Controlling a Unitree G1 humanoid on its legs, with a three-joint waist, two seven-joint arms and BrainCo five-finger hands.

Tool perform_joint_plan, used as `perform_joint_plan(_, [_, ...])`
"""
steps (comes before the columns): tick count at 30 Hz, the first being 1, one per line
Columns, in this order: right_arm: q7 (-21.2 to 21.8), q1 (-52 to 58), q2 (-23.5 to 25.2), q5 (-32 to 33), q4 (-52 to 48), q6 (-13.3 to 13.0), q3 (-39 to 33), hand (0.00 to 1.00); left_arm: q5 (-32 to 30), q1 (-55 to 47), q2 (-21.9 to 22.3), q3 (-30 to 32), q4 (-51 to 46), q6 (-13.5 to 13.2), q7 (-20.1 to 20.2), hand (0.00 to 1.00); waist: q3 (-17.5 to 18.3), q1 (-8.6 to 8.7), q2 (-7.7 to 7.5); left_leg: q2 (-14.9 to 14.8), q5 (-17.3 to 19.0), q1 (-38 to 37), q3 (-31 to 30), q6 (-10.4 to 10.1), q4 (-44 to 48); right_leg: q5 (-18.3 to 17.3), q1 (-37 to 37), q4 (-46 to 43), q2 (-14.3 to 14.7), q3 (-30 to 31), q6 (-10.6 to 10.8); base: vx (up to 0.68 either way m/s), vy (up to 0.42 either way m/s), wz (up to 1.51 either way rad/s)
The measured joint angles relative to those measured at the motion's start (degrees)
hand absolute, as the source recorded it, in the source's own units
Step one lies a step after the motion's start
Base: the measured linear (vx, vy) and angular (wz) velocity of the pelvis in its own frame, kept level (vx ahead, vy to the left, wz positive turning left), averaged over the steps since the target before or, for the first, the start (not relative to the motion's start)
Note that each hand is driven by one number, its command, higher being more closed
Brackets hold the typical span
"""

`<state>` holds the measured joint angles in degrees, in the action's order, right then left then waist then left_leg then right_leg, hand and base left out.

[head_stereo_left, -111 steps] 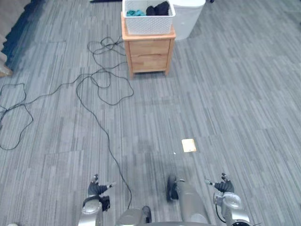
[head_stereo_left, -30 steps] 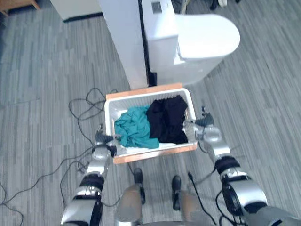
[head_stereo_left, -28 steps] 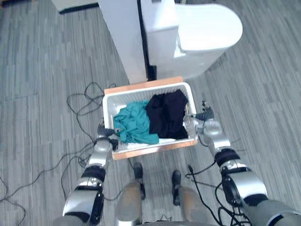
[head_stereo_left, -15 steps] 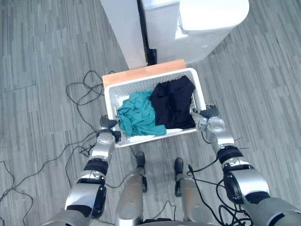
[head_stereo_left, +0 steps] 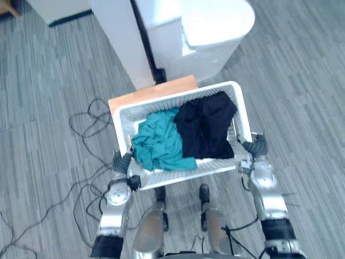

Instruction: Pick up the laundry basket with both hands and put the clothes into the washing machine.

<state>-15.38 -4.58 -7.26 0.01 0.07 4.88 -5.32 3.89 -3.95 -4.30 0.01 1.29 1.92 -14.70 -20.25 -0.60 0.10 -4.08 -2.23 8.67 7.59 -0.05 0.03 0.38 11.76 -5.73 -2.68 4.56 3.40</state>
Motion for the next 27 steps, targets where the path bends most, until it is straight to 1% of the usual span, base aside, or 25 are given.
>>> perform_joint_plan(2, [1.45,3.31,0.47,-0.75,-3.32,-0.17,-0.34,1.00,0.00,-4.08,0.51,-0.63,-3.34,0.01,1.66,1.00,2.35,0.03,-0.83,-0.50,1.70,-2.47,4.16,0.43,0.96,0.13,-0.71,-0.01,0.66,3.88,0.21,0.06,0.012,-0.89])
perform_joint_plan(4, [1.94,4.60,0.77,-0.75,-4.89,-1.19,-0.31,1.00,0.00,-5.08,0.59,-0.69,-5.24,-0.01,2.41,1.00,3.44,0.25,-1.47,-1.16,3.69,-3.58,8.12,0.48,3.01,0.72,-0.66,0.09,1.32,6.72,1.08,0.02,0.012,-1.15])
perform_joint_plan(5, [2.23,4.70,0.90,-0.75,-5.27,-1.47,-0.31,1.00,0.01,-5.09,0.47,-0.66,-5.55,-0.05,2.46,1.00,3.99,0.54,-2.03,-2.17,4.75,-4.91,11.55,0.56,3.84,1.15,-0.64,2.00,1.15,5.70,1.62,-0.03,0.000,-1.31])
perform_joint_plan(6, [2.47,4.57,0.95,-0.75,-5.32,-1.61,-0.33,1.00,0.02,-5.08,0.46,-0.61,-5.57,-0.06,2.44,1.00,4.19,0.73,-2.20,-2.66,5.32,-5.54,13.45,0.55,4.31,0.38,-0.71,2.62,0.17,2.72,0.48,-0.05,0.008,-1.46])
perform_joint_plan(7, [2.88,4.59,1.20,-0.75,-5.35,-2.16,-0.42,1.00,0.02,-5.03,0.22,-0.59,-5.70,-0.12,2.43,1.00,4.48,1.38,-2.23,-3.53,6.24,-6.58,17.04,0.43,5.29,-0.91,-0.66,2.85,-1.56,-4.96,-1.75,-0.02,0.017,-1.24])
perform_joint_plan(8, [2.94,4.82,1.39,-0.75,-5.34,-2.38,-0.41,1.00,0.00,-5.01,-0.07,-0.60,-5.73,-0.13,2.45,1.00,4.84,1.82,-2.33,-4.48,6.52,-6.94,18.89,0.38,5.72,-1.04,-0.44,2.56,-2.60,-9.59,-3.02,0.02,0.001,-1.55])
perform_joint_plan(9, [3.13,5.26,2.07,-0.74,-5.32,-2.40,-0.42,1.00,0.00,-5.06,-0.85,-0.60,-5.72,-0.07,2.69,1.00,5.46,2.48,-2.81,-5.59,6.97,-8.44,22.56,-0.09,6.03,-0.83,-0.15,0.95,-5.24,-19.96,-5.78,0.09,0.003,-1.74])
perform_joint_plan(10, [3.16,5.49,2.47,-0.74,-5.07,-2.40,-0.38,1.00,-0.01,-5.08,-1.25,-0.38,-5.73,-0.05,3.06,1.00,5.81,2.64,-3.19,-6.27,7.81,-10.73,26.97,-1.25,6.29,-0.29,-0.08,-2.00,-8.02,-31.07,-9.47,0.11,-0.013,-2.29])
perform_joint_plan(11, [3.21,5.62,2.51,-0.74,-4.27,-2.76,-0.35,1.00,-0.03,-5.19,-1.25,-0.14,-5.72,0.03,3.16,1.00,6.28,2.68,-3.27,-7.72,8.89,-13.04,31.61,-2.67,7.29,0.38,-0.63,-5.09,-10.48,-41.36,-12.76,0.11,-0.004,-2.13])
perform_joint_plan(12, [3.27,5.63,2.50,-0.73,-3.27,-3.41,-0.31,1.00,0.00,-5.46,-1.21,-0.06,-5.72,0.03,3.28,1.00,6.95,2.68,-3.19,-8.46,9.61,-14.19,34.02,-3.64,7.77,0.34,-0.82,-6.78,-11.13,-45.65,-12.52,0.12,-0.068,-2.02])
perform_joint_plan(13, [3.40,5.53,2.46,-0.72,-2.40,-3.64,-0.14,1.00,0.01,-5.81,-1.15,0.01,-5.66,0.05,3.38,1.00,7.97,2.67,-3.05,-9.53,10.64,-15.65,37.64,-4.82,8.68,0.46,-0.62,-8.60,-10.96,-49.12,-11.41,0.16,-0.140,-2.05])
perform_joint_plan(14, [3.52,5.59,2.38,-0.72,-2.34,-3.64,-0.15,1.00,0.00,-5.88,-0.71,-0.07,-5.40,0.10,3.48,1.00,8.54,2.83,-2.28,-11.61,12.57,-17.75,41.30,-6.33,11.16,-0.18,-0.43,-9.03,-8.99,-48.80,-8.67,0.18,-0.169,-2.04])
perform_joint_plan(15, [3.59,5.59,2.06,-0.72,-2.29,-3.64,-0.15,1.00,0.00,-5.85,-0.53,-0.11,-5.23,0.10,3.48,1.00,8.64,2.98,-1.91,-13.23,13.65,-18.66,42.62,-6.91,14.00,-1.36,-0.38,-8.74,-7.17,-46.13,-7.74,0.20,-0.213,-2.28])
perform_joint_plan(16, [3.63,5.60,1.69,-0.71,-1.49,-3.64,0.00,1.00,0.01,-6.08,-0.36,-0.28,-4.74,0.13,3.45,1.00,8.97,2.87,-1.31,-17.70,15.19,-19.18,43.24,-5.68,22.95,-1.86,-0.37,-8.40,-4.09,-41.26,-8.33,0.30,-0.207,-2.69])
perform_joint_plan(17, [3.61,5.51,0.66,-0.67,-0.90,-3.63,0.90,1.00,0.09,-6.86,-0.30,-0.45,-4.09,0.09,3.36,1.00,9.71,1.69,-0.65,-23.31,14.34,-17.19,39.88,4.22,37.70,-3.08,-0.57,-7.91,-0.25,-35.20,-9.48,0.26,-0.162,-2.46])
perform_joint_plan(18, [3.60,5.49,0.44,-0.67,-0.90,-3.63,1.02,1.00,0.21,-7.19,-0.33,-0.45,-3.85,0.04,3.24,1.00,9.78,1.53,-0.53,-23.80,15.07,-16.57,38.37,5.69,40.41,-3.27,-0.55,-7.83,0.44,-33.58,-9.71,0.31,-0.064,-2.47])
perform_joint_plan(19, [3.53,5.03,-0.96,-0.67,-0.56,-3.50,1.33,1.00,0.71,-7.33,-0.02,-0.38,-2.91,0.00,2.94,1.00,10.06,1.23,0.27,-21.99,17.60,-10.88,26.81,4.48,47.69,-3.76,-0.59,-7.51,2.17,-29.61,-9.87,0.25,0.041,-1.86])
perform_joint_plan(20, [3.53,4.58,-2.00,-0.67,0.43,-3.42,1.44,1.00,0.76,-7.67,1.20,-0.36,-2.65,-0.01,2.93,1.00,10.06,1.07,0.71,-16.60,19.72,-5.24,15.31,1.59,50.42,-3.76,-1.46,-6.67,3.29,-26.43,-9.86,0.31,0.062,-1.97])
perform_joint_plan(21, [3.53,4.51,-2.27,-0.64,1.14,-3.38,1.56,1.00,0.75,-8.11,1.76,-0.34,-2.45,-0.01,2.94,1.00,10.05,0.73,0.78,-14.05,20.63,-3.14,10.86,0.84,50.45,-3.74,-2.50,-5.94,3.82,-24.75,-9.86,0.28,0.110,-1.79])
perform_joint_plan(22, [3.78,4.55,-2.39,-0.72,2.27,-3.09,1.96,1.00,0.76,-9.44,2.56,-0.25,-1.91,-0.03,2.93,1.00,10.02,-0.72,0.79,-9.77,21.85,-0.07,4.59,0.27,49.20,-3.76,-4.94,-4.54,4.63,-21.36,-9.84,0.28,0.147,-1.74])
perform_joint_plan(23, [4.50,4.72,-3.02,-1.04,3.20,-3.07,2.99,1.00,1.02,-11.21,3.15,-0.01,-1.90,-0.09,2.59,1.00,10.04,-1.88,0.85,-6.90,22.08,3.12,0.48,-0.58,46.00,-3.79,-7.43,-2.94,4.62,-19.45,-9.63,0.27,0.166,-1.67])
perform_joint_plan(24, [4.62,4.90,-3.47,-1.16,3.19,-3.07,3.62,1.00,1.15,-12.00,3.37,0.10,-1.90,-0.10,2.38,1.00,10.02,-2.34,1.05,-5.76,21.99,4.92,-0.81,-0.73,43.66,-3.80,-8.59,-1.90,4.59,-18.80,-9.35,0.26,0.208,-1.45])
perform_joint_plan(25, [5.30,5.20,-3.99,-1.19,3.04,-3.08,4.39,1.00,1.62,-13.03,3.65,0.31,-1.92,-0.12,2.03,1.00,10.03,-3.46,1.74,-4.62,20.90,8.13,-2.91,-2.53,36.89,-3.29,-10.63,0.51,4.57,-17.64,-7.79,0.27,0.250,-1.19])
perform_joint_plan(26, [5.50,5.28,-4.40,-1.19,3.01,-3.07,4.81,1.00,1.78,-13.36,4.06,0.44,-1.90,-0.12,2.04,1.00,9.95,-3.82,2.88,-4.63,16.31,10.11,-3.40,-4.75,28.55,-3.32,-12.55,2.80,4.89,-16.56,-5.84,0.28,0.270,-1.12])
perform_joint_plan(27, [5.49,5.58,-4.42,-1.20,3.02,-3.04,5.07,1.00,1.87,-13.63,4.12,0.54,-1.85,-0.04,2.05,1.00,9.97,-4.52,3.15,-4.33,12.67,9.89,-2.88,-4.89,26.07,-3.52,-13.59,3.76,4.77,-15.49,-5.19,0.36,0.257,-0.80])
